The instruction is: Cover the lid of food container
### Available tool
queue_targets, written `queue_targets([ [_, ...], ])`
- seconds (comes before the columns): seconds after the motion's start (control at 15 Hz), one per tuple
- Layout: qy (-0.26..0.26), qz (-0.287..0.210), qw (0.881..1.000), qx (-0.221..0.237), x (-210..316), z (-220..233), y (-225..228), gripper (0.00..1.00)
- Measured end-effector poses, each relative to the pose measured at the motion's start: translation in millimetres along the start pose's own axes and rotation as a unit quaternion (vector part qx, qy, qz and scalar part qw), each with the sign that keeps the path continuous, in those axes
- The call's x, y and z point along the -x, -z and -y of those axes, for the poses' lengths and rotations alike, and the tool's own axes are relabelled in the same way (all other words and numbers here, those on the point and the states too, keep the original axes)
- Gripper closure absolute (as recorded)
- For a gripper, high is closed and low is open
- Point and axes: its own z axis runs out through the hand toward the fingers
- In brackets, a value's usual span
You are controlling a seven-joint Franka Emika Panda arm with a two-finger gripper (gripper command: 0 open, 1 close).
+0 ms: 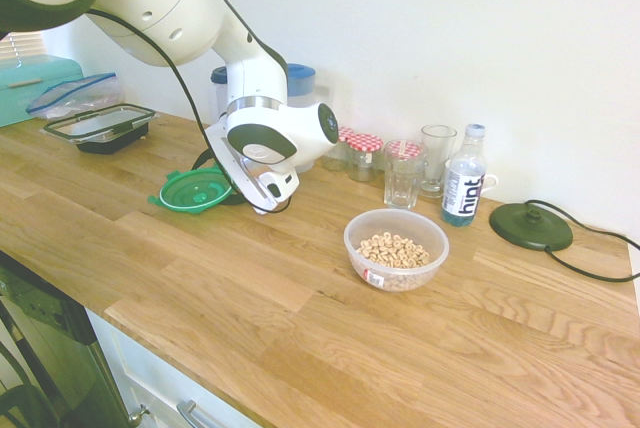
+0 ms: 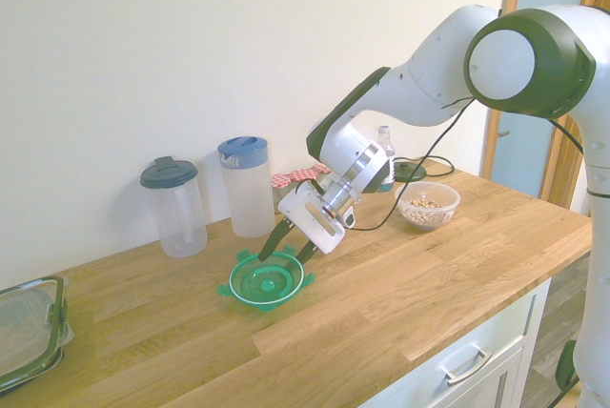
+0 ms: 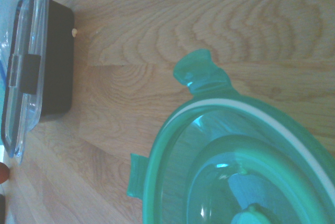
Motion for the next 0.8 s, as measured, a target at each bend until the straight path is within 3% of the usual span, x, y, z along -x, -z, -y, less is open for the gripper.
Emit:
queue_targets([
  [0.8,-0.009,-0.001,1.0,0.015,-2.5,-7.2,-6.9,1.0],
])
